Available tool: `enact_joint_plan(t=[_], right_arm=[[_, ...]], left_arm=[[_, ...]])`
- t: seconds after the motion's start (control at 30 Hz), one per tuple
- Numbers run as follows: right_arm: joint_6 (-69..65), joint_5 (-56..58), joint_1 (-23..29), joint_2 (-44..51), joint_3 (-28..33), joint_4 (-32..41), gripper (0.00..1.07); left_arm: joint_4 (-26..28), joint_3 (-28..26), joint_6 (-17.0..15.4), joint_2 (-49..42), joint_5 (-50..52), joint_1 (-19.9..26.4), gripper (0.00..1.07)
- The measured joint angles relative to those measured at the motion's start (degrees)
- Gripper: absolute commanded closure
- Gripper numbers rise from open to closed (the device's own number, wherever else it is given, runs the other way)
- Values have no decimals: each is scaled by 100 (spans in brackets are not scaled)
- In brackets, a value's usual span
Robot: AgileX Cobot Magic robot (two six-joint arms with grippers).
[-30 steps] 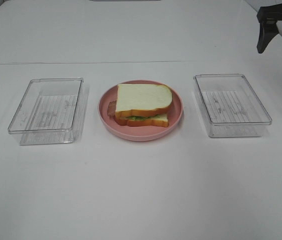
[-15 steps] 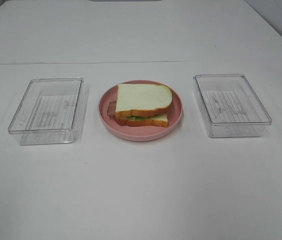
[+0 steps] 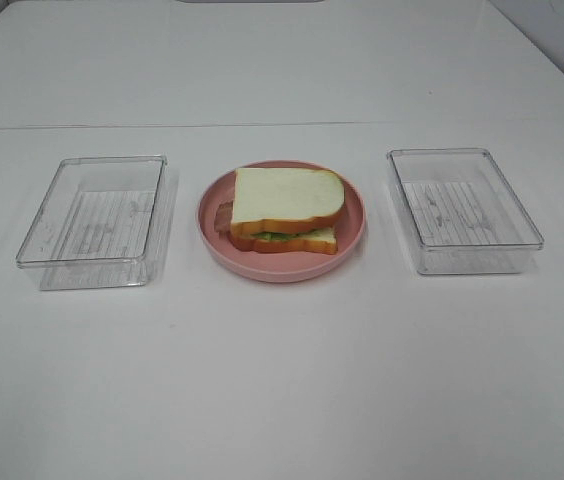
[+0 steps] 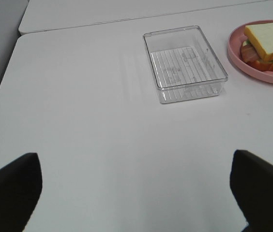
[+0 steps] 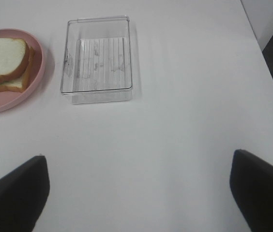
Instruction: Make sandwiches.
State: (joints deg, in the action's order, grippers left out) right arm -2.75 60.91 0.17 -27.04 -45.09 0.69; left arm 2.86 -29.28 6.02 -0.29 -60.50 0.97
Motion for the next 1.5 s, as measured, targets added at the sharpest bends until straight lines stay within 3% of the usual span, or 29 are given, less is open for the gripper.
enact_joint_plan(t=[0.5,0.87,1.1,1.5], right_arm=[[-6,900,0,2659,985,-69,14],[-6,842,0,2727,1346,-69,14],[-6,74,0,2727,1633,-138,14],[-6,-11,0,2727,1633,-149,14]], left_arm=[[0,0,0,0,0,0,9],[0,0,0,0,0,0,9],[6,0,0,0,0,0,9],[11,0,0,0,0,0,9]])
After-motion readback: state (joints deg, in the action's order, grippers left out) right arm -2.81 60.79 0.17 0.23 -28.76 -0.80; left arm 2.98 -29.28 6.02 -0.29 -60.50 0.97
